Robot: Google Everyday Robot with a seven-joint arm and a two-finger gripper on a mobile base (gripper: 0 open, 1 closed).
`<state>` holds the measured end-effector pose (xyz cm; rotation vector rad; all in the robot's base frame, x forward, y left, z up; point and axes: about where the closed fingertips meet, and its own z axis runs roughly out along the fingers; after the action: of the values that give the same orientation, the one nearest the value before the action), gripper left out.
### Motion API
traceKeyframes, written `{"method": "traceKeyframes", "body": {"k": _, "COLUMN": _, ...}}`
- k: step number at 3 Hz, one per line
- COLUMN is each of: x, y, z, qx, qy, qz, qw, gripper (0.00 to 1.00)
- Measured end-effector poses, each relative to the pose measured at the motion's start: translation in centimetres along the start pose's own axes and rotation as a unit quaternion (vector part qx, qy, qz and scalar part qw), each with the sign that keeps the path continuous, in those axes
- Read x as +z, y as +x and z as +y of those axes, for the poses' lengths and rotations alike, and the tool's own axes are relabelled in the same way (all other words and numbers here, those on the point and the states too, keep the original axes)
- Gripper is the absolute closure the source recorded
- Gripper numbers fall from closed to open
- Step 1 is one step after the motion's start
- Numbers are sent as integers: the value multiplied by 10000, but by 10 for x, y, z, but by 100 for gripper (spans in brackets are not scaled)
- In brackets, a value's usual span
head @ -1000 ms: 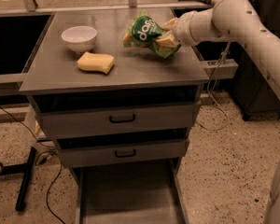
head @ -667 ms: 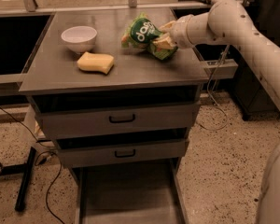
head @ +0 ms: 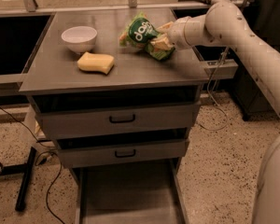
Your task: Pick green rice chip bag from bottom drawer and place on counter
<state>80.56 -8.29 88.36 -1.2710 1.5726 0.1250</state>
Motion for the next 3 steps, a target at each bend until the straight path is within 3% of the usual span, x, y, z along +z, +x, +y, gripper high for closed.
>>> {"method": "traceKeyframes", "body": {"k": 2, "x": 0, "y": 0, "z": 0, "qx": 0, "qy": 0, "qz": 0, "qw": 10000, "gripper": 13}}
{"method": "traceKeyframes", "body": {"k": 3, "x": 0, "y": 0, "z": 0, "qx": 0, "qy": -1, "qz": 0, "qw": 10000, "gripper": 0}}
